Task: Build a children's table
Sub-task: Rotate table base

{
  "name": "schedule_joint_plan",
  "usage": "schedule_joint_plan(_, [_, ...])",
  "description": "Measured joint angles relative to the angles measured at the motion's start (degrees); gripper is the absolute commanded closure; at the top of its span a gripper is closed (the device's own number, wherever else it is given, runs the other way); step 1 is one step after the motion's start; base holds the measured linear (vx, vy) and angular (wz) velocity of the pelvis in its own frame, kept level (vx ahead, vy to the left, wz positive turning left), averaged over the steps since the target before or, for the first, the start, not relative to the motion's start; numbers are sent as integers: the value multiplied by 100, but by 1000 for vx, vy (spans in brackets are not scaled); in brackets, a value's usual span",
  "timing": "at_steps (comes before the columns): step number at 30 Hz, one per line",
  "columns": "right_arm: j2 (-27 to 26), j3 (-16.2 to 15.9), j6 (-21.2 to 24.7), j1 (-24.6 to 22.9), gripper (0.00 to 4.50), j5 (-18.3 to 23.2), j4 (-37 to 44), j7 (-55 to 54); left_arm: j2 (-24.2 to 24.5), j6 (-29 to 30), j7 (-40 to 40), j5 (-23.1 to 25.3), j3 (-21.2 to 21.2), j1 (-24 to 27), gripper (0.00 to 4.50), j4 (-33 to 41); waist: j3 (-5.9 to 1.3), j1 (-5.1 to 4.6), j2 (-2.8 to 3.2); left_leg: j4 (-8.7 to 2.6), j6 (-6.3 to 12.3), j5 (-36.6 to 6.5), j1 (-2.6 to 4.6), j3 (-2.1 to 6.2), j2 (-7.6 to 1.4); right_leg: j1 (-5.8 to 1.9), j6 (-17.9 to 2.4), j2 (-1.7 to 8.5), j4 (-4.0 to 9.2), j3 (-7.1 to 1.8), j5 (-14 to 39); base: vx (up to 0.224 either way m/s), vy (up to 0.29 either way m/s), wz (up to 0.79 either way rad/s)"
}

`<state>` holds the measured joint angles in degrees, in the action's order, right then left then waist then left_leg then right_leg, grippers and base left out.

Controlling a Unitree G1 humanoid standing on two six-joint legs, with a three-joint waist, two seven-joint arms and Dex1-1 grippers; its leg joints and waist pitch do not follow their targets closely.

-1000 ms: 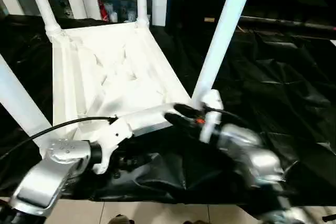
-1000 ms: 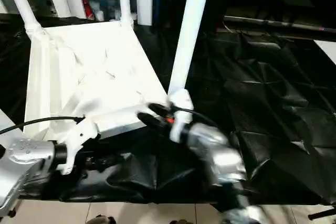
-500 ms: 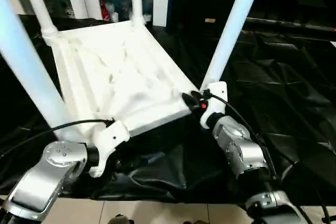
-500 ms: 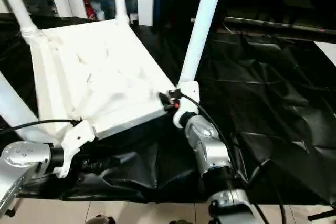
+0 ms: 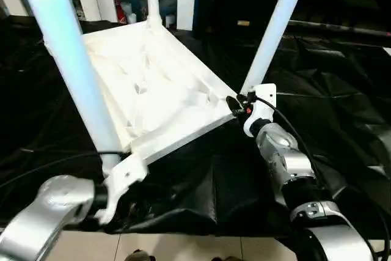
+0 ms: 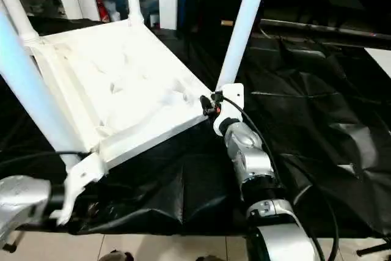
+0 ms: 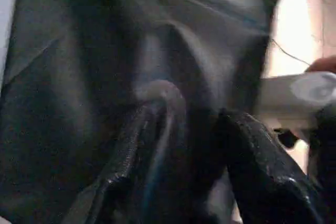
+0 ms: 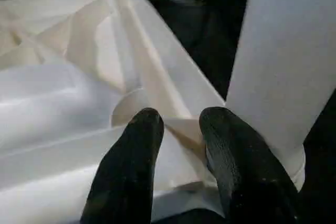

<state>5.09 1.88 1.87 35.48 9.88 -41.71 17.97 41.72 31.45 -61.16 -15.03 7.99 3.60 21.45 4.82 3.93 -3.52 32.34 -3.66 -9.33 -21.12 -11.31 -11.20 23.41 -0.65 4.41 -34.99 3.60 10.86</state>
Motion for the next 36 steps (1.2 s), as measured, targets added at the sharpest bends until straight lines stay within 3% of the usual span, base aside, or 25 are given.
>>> schedule_joint_plan(4, [217,-216,72,-368,291,-80,322,522,258,-14,-323,-298,-317,358,223,230,7,-29,8,0,0,0,1,0,0,1,6,-1,1,-1,4,0,0,0])
schedule_joint_plan(9, [359,-801,274,-1094,291,-249,1067,1083,309,-111,-318,-341,-535,459,223,69,9,-88,10,0,0,0,4,1,-6,2,20,-10,1,-5,11,0,0,0])
schedule_joint_plan(13, [491,-774,349,-1277,291,-347,1198,966,453,-282,-233,-385,-1062,650,223,-63,20,-108,17,0,0,0,8,1,-7,2,20,-12,-1,-5,12,0,0,0])
schedule_joint_plan(17, [511,-641,513,-1279,291,-425,1208,556,796,-456,-475,-622,-1797,680,223,-974,25,-107,23,0,-1,1,15,7,-12,2,18,-22,-2,-7,10,0,0,0])
schedule_joint_plan(20, [527,-585,553,-1279,291,-481,1212,476,915,-505,-569,-660,-2110,760,223,-1201,28,-108,25,-1,-2,-1,10,3,-11,4,17,-21,4,-11,10,0,0,0])
schedule_joint_plan(36, [514,-590,654,-1272,291,-527,1302,477,1434,-832,-1048,-777,-3081,1231,223,-1876,42,-96,14,-7,-11,-8,14,-3,-11,8,16,-22,5,-18,12,0,0,0])
